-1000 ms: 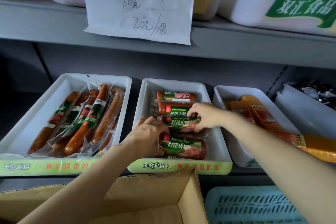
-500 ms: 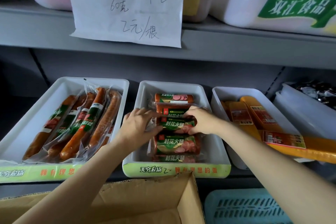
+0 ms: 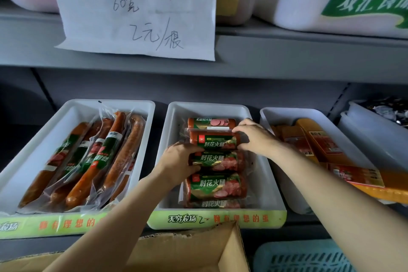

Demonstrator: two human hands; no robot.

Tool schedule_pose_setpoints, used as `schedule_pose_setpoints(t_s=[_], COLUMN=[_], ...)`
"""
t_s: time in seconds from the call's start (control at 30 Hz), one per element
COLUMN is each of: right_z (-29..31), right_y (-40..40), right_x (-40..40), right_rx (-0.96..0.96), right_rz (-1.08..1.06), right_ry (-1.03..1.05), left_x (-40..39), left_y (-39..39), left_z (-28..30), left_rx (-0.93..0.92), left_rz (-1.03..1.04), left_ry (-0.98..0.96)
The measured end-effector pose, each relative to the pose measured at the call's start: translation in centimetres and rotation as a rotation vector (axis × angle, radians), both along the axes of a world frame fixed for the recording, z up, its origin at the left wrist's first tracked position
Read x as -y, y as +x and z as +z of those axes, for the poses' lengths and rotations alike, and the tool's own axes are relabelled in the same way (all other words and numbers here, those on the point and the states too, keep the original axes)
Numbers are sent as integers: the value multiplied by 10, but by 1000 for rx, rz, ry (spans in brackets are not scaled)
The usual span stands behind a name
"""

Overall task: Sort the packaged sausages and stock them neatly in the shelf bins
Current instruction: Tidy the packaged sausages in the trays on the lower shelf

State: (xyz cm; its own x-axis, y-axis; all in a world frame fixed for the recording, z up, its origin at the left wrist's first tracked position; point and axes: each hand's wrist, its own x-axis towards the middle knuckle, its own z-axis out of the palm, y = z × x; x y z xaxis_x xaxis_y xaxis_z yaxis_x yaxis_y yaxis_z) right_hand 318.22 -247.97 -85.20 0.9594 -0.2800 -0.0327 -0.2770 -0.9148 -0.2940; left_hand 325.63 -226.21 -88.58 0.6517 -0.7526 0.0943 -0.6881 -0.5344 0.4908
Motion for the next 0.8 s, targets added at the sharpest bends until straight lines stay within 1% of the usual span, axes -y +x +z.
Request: schedule_pose_setpoints(t_s=[0.1, 0.17, 0.3, 0.37, 0.5, 0.63, 0.8], right_z=[1, -3, 3, 11, 17, 23, 20], right_y=[9, 11, 9, 10, 14, 22, 36], right_x=[-5, -7, -2, -1, 1, 6, 16], right_rx=[-40, -55, -13, -16, -62, -110, -245], right_rz=[-37, -88, -99, -87, -67, -58, -48], right_ry=[3, 42, 293, 369, 354, 322, 254], left_x=[0, -1, -2, -2, -1, 2, -1], left_y=[-1, -2, -6, -5, -5, -4, -3], left_z=[2, 3, 4, 5, 6, 5, 7], left_rx=[-7, -8, 0, -19, -68, -36, 15], left_rz=[-4, -2, -3, 4, 16, 9, -39], left_ry=[-6, -23, -36, -44, -58, -49, -41])
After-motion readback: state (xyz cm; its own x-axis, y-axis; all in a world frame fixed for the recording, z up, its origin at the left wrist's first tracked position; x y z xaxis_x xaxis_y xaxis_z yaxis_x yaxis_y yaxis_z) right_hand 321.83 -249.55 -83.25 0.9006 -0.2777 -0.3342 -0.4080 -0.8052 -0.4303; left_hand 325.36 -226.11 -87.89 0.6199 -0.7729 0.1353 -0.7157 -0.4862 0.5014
